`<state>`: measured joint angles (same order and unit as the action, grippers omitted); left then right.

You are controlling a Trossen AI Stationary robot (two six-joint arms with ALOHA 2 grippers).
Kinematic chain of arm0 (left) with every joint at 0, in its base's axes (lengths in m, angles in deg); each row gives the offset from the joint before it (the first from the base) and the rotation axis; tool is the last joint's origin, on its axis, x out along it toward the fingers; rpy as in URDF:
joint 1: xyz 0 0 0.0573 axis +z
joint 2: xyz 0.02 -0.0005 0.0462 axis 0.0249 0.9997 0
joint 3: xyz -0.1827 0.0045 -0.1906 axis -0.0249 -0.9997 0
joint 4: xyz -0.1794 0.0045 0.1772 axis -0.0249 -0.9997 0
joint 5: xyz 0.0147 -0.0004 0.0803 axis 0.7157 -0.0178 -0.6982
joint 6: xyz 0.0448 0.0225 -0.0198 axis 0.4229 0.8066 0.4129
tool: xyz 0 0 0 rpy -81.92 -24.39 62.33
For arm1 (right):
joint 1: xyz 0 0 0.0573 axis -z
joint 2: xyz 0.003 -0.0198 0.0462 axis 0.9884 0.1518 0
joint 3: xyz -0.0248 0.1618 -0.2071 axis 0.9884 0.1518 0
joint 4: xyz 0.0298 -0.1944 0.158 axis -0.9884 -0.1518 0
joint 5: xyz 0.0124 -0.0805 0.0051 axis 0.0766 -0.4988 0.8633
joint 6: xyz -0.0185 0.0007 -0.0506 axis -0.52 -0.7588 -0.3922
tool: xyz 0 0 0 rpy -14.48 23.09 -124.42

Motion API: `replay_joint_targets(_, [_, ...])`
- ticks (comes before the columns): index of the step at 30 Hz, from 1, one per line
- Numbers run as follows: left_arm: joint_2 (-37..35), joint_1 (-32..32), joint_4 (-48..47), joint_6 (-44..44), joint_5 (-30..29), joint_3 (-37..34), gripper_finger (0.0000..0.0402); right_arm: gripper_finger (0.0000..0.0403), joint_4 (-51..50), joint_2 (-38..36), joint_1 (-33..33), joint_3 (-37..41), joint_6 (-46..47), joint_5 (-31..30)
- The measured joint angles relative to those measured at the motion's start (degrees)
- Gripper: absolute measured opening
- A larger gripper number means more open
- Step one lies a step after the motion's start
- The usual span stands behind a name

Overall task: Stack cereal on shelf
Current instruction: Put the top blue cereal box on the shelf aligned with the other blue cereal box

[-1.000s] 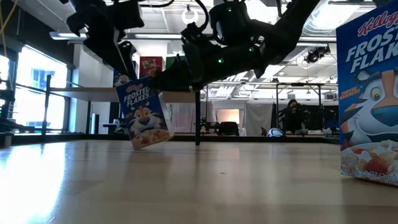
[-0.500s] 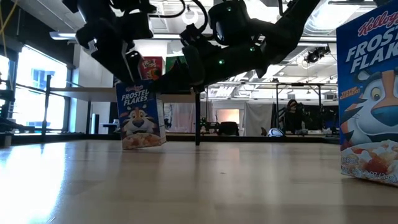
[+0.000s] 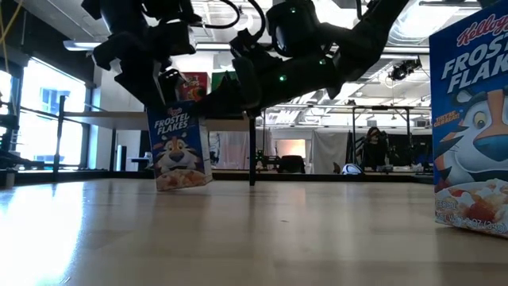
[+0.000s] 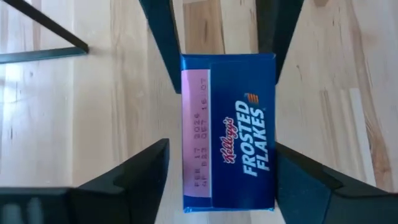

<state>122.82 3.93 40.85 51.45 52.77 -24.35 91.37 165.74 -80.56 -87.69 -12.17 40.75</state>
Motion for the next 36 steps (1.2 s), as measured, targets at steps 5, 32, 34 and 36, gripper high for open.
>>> replay_joint_targets(5, [0.0,0.0,-0.1,1.7,0.0,0.0,0.0199,0.0188,0.5,0.0,-0.9,0.0,-1.3,-2.7])
replay_joint_targets(32, [-8.2,9.5,-43.1,9.4,-9.4,29.9,0.0150,0.0188,-23.3,-15.6,-9.6,0.0,-4.1,-15.3])
replay_joint_targets(34, [-8.2,12.8,-44.9,11.6,-10.3,30.9,0.0150,0.0188,-23.4,-15.7,-10.0,0.0,-4.0,-15.3])
replay_joint_targets(36, [-8.2,16.2,-45.3,13.9,-10.6,31.2,0.0149,0.0188,-23.4,-15.7,-10.4,0.0,-4.0,-15.3])
